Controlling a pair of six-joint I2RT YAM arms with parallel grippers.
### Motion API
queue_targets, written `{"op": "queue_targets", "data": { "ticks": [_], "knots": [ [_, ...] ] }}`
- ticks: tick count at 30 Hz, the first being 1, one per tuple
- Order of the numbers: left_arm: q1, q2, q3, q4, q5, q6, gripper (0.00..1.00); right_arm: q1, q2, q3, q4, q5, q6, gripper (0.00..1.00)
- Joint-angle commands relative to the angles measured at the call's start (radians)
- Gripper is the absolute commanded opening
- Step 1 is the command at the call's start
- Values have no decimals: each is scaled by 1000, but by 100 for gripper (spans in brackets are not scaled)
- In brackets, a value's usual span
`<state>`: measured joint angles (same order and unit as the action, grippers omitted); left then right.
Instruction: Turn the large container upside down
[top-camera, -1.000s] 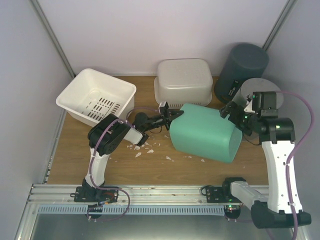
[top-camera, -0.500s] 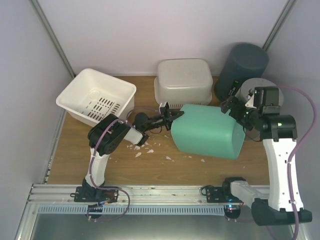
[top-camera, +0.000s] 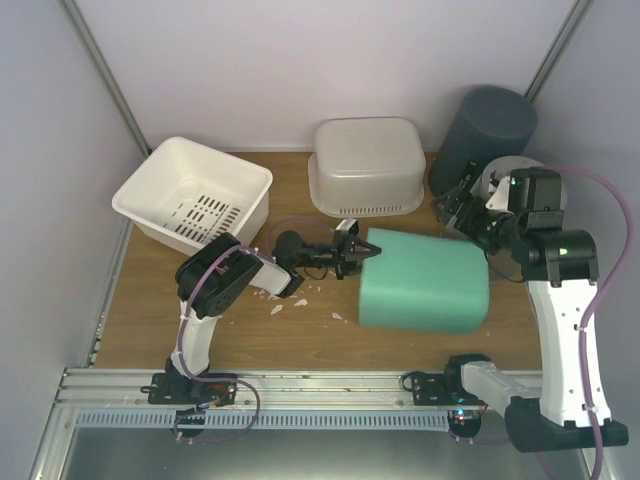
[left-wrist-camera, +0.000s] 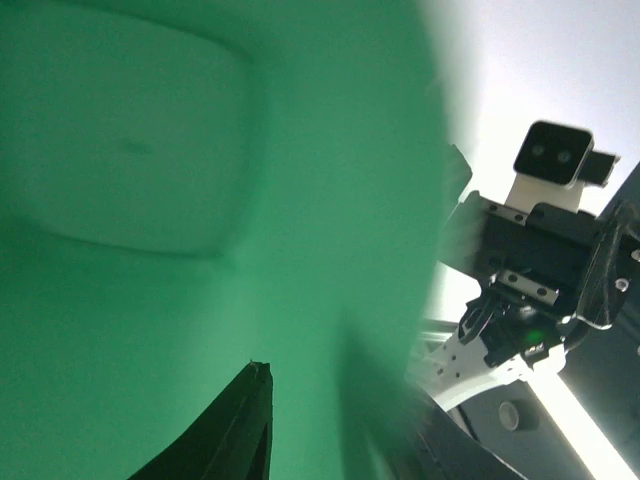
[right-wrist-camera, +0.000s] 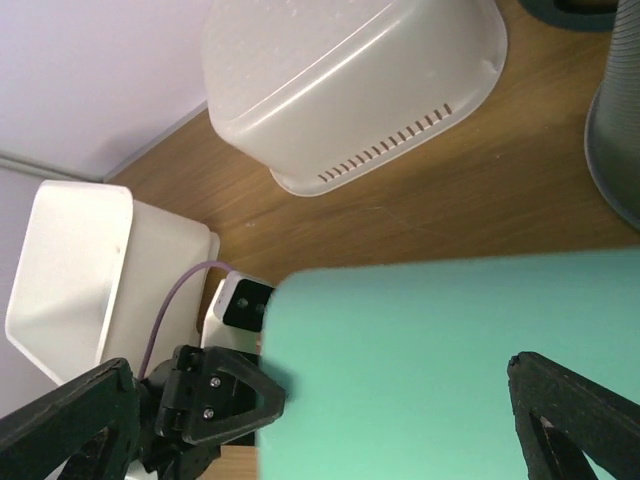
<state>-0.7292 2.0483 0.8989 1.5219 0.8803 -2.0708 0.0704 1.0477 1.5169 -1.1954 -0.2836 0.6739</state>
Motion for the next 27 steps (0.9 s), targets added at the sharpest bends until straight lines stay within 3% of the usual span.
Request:
{"op": "queue_targets", "data": {
  "ticks": [1,3,5,6,7,11,13,14,16,18,21,27],
  "knots": [
    [6,-1,43,148,103,29,29,9,-12,25,4,-42,-19,100],
    [8,21,45,173,123,13,27,9,-15,23,6,-44,-17,100],
    [12,32,33,182,134,14,16,9,-18,13,4,-38,-21,100],
    [14,31,24,172,140,30,4,9,-18,9,-4,-31,-24,100],
    [16,28,16,156,146,54,0,9,-19,9,-15,-19,-26,100],
    [11,24,5,130,158,88,0,9,-11,63,-129,164,-46,100],
    [6,22,32,127,179,85,0,8,-32,40,-130,171,-40,100],
    [4,18,51,112,196,94,2,9,-38,23,-131,171,-37,100],
    [-3,4,81,68,224,118,23,8,-52,-18,-131,164,-25,100],
    [-12,-18,84,50,226,121,31,8,-68,-47,-131,171,-15,100],
    [-22,-62,79,-36,244,173,53,9,-95,-74,-132,185,-2,100],
    [-49,-92,98,-271,272,353,55,9,-125,-160,-133,223,14,100]
  ]
}}
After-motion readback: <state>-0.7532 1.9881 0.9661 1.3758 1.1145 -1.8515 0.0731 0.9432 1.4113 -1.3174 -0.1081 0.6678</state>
